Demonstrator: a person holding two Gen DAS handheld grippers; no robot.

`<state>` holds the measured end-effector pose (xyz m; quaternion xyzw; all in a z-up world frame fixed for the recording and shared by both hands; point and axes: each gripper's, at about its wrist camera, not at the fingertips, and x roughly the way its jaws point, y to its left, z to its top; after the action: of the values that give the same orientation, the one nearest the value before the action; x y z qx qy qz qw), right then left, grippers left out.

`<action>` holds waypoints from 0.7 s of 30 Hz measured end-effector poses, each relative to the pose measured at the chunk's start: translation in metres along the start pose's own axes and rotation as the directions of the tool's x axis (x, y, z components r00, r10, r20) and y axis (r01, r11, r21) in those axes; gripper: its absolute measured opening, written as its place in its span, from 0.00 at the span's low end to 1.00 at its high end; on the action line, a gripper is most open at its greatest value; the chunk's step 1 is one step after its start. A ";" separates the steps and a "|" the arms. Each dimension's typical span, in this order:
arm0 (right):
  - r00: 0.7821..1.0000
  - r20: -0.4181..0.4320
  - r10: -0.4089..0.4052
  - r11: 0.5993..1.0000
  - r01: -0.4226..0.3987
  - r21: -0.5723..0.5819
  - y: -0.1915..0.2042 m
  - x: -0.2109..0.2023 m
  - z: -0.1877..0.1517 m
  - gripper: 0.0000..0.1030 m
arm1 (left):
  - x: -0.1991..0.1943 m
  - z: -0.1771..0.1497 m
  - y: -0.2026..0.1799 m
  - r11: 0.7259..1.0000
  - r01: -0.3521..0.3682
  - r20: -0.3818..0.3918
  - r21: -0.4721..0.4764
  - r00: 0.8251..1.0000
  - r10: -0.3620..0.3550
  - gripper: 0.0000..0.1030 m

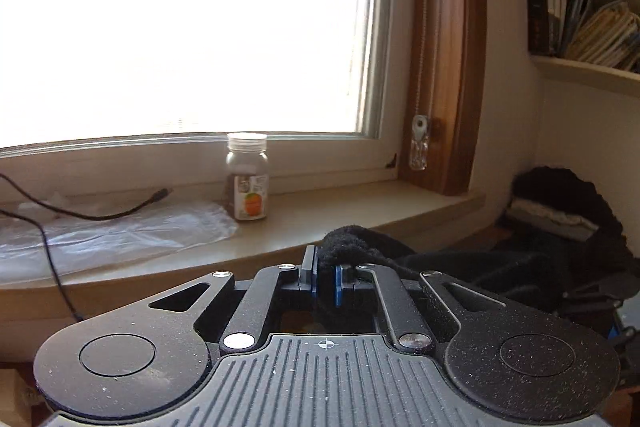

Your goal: Fold clothes

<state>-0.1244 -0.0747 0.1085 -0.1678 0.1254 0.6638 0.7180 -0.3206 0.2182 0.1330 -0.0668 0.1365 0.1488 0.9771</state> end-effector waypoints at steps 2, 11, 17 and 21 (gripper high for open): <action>1.000 -0.028 -0.012 0.999 0.011 -0.031 0.007 0.009 -0.002 0.27 | 0.007 -0.008 0.004 1.000 -0.013 -0.025 -0.001 1.000 0.013 0.08; 0.985 -0.136 -0.111 0.984 0.089 -0.157 0.012 0.048 -0.009 0.55 | 0.045 -0.045 0.014 0.999 -0.044 -0.137 -0.008 0.990 0.042 0.08; 0.976 -0.151 -0.157 0.968 0.122 -0.218 0.020 0.058 -0.013 0.46 | 0.056 -0.054 0.017 1.000 -0.017 -0.185 -0.022 0.983 0.012 0.08; 0.976 -0.173 -0.136 0.975 0.101 -0.197 0.007 0.052 -0.006 0.16 | 0.053 -0.051 0.019 1.000 -0.021 -0.192 -0.017 0.981 0.017 0.08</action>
<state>-0.1268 -0.0295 0.0816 -0.3029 0.1184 0.6100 0.7226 -0.2900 0.2418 0.0678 -0.0890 0.2294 0.1522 0.9572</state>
